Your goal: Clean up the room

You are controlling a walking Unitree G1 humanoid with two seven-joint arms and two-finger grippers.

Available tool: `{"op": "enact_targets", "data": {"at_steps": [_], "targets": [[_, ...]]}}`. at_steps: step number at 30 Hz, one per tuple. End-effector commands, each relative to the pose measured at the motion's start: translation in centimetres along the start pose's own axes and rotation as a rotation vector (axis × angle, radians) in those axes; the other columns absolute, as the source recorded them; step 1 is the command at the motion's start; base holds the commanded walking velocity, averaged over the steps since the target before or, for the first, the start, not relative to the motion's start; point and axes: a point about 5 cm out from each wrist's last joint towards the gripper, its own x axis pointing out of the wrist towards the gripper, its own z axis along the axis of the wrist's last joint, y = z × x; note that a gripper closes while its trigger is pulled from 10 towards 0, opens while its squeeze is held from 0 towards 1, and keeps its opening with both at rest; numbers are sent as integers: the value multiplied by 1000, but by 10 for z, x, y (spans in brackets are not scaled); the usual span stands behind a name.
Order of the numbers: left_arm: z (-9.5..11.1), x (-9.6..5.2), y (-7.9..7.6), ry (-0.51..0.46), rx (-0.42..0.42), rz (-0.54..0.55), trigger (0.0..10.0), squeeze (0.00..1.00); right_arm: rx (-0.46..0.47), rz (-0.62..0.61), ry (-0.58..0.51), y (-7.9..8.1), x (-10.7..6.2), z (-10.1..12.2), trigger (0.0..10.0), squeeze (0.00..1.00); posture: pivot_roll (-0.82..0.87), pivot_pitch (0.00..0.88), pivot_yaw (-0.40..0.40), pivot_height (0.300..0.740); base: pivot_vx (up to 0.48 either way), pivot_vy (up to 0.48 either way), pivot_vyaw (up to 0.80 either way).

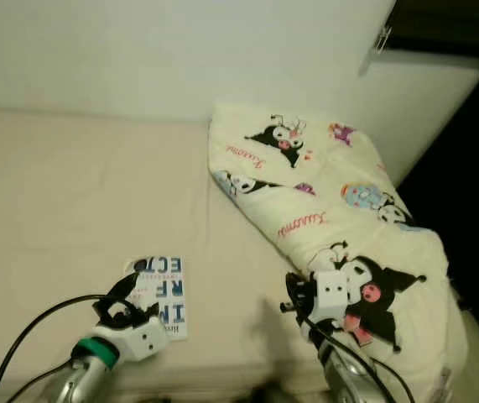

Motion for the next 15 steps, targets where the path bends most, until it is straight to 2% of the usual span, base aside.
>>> {"op": "enact_targets", "data": {"at_steps": [1,15], "targets": [[-2,-4,-6,2,6,-26,10000,0,6,-22,23,-5,-3,-6,10000,0,84,20,-24,605,0,0,0],[-4,-6,-9,9,9,-22,10000,0,0,-8,43,-7,-5,-10,10000,0,85,33,-30,600,0,0,0]]}}
